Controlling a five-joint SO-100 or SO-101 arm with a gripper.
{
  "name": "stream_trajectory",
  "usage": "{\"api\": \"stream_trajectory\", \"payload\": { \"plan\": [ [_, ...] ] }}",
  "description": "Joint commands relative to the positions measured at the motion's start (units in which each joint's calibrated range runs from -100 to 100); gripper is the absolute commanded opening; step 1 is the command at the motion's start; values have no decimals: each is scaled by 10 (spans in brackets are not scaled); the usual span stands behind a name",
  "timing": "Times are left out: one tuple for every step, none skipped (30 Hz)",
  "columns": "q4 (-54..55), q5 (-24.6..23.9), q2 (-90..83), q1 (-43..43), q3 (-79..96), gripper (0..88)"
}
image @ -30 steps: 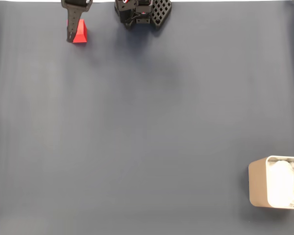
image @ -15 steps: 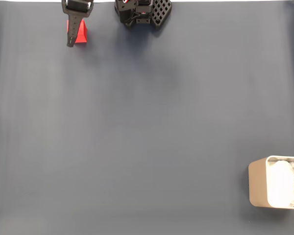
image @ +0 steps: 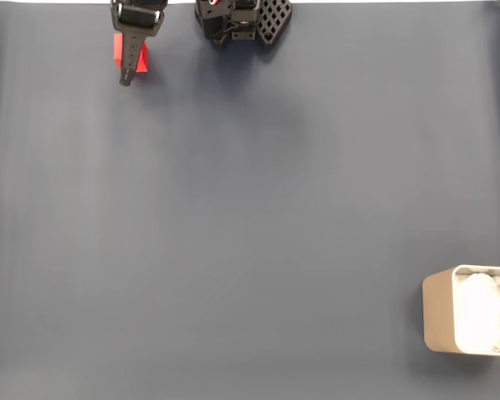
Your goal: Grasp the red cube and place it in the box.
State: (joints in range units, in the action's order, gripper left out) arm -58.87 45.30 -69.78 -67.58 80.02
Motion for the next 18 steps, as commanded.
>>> {"api": "stream_trajectory", "payload": {
  "plan": [
    [11,5,-8,-5,2,335],
    [12,5,-8,-5,4,335],
    [12,5,-8,-5,5,335],
    [13,5,-8,-5,7,335],
    [15,6,-9,-5,10,335],
    [16,6,-11,-5,13,335],
    [16,6,-13,-5,16,335],
    [16,7,-15,-5,18,335],
    [17,7,-17,-5,20,335],
    [17,7,-18,-5,22,335],
    [17,7,-18,-6,23,335],
    [17,7,-19,-6,24,335],
    [17,7,-19,-6,25,335],
    [17,7,-21,-6,26,335],
    [17,7,-21,-6,28,335],
    [17,7,-22,-6,30,335],
    [17,7,-23,-6,32,335],
    [18,7,-23,-6,33,335]
  ]
}}
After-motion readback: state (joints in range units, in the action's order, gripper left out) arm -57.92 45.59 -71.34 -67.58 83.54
